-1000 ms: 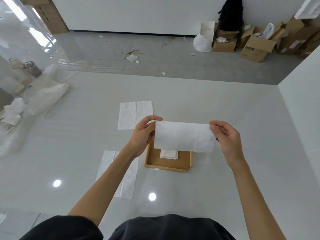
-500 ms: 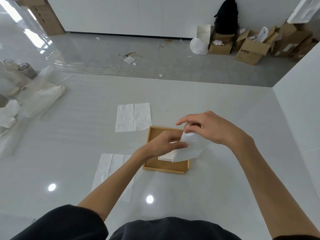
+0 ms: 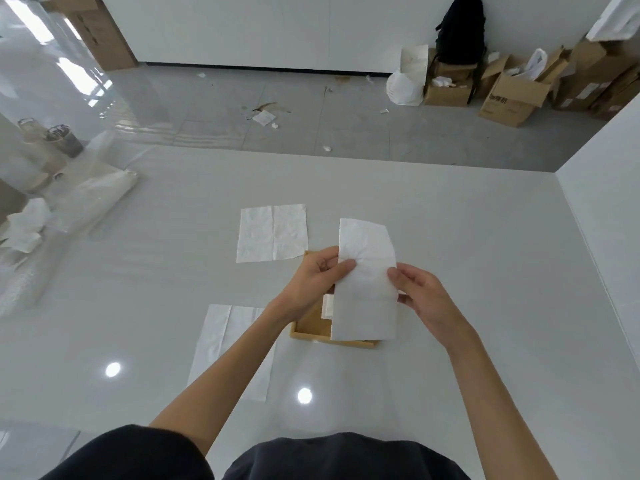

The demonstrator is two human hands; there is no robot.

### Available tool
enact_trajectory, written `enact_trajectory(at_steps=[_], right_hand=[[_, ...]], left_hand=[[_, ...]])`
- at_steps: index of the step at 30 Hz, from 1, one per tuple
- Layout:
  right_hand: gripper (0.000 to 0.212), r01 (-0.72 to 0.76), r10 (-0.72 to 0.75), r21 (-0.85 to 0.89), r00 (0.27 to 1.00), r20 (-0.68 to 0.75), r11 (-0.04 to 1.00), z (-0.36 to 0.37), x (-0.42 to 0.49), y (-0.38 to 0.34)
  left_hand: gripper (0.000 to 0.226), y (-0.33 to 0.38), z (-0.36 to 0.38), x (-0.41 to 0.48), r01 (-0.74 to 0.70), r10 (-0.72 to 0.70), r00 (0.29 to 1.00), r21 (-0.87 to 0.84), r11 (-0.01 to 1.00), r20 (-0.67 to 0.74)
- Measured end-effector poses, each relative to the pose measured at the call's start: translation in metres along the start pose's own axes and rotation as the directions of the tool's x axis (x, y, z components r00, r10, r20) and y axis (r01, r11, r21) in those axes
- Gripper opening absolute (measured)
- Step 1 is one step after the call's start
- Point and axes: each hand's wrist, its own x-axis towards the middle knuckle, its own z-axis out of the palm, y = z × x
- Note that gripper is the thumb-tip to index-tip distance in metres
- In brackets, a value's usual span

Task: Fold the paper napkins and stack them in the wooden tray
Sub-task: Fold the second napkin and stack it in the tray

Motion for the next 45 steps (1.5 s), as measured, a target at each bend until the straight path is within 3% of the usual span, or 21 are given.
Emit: enact_trajectory(at_steps=[4, 17, 20, 24, 27, 32, 34, 37, 41, 45], right_hand=[[0.02, 0.005, -0.001, 0.035, 0.995, -0.101, 0.999, 0.002, 0.006, -0.001], [0.015, 0.092, -0.088, 0.032, 0.992, -0.093, 0.995, -0.003, 0.004, -0.018], [0.022, 0.145, -0.142, 0.039, 0.987, -0.082, 0.989, -0.004, 0.003, -0.022], [0.049, 0.215, -0.215, -0.001, 0.974, -0.074, 0.977, -0.007, 0.002, -0.02], [0.051, 0.215, -0.213, 0.024, 0.974, -0.071, 0.976, -0.008, 0.003, -0.018], [0.04, 0.215, -0.216, 0.132, 0.976, -0.014, 0.968, -0.01, 0.003, -0.018], [0.036, 0.215, -0.211, 0.111, 0.976, -0.048, 0.97, -0.007, 0.003, -0.018], [0.012, 0.175, -0.172, 0.024, 0.982, -0.082, 0.984, -0.001, 0.003, -0.018], [0.051, 0.122, -0.125, -0.051, 0.99, -0.061, 0.991, 0.001, 0.003, -0.016], [0.052, 0.135, -0.14, -0.054, 0.986, -0.093, 0.989, 0.003, 0.002, -0.017]], left_hand=[[0.025, 0.005, -0.006, 0.002, 0.022, -0.022, 1.0, 0.048, 0.999, 0.004], [0.025, 0.013, -0.012, 0.001, 0.039, -0.04, 0.998, 0.025, 0.999, 0.052], [0.025, 0.015, -0.01, 0.0, 0.032, -0.029, 0.998, -0.067, 0.997, 0.053], [0.036, 0.015, -0.007, -0.001, 0.008, -0.001, 0.998, -0.111, 0.994, 0.06], [0.039, 0.011, -0.01, -0.001, 0.0, 0.005, 0.999, -0.107, 0.994, 0.043], [0.029, 0.01, -0.009, 0.0, -0.026, 0.027, 0.999, -0.056, 0.998, 0.02], [0.029, 0.009, -0.01, 0.002, -0.042, 0.042, 0.999, -0.068, 0.997, 0.0], [0.026, 0.009, -0.011, 0.003, -0.055, 0.054, 0.998, -0.087, 0.995, -0.014], [0.026, 0.011, -0.011, 0.003, -0.073, 0.074, 0.997, -0.092, 0.993, 0.003], [0.04, 0.007, -0.012, 0.002, 0.016, -0.003, 0.999, -0.242, 0.97, 0.053]])
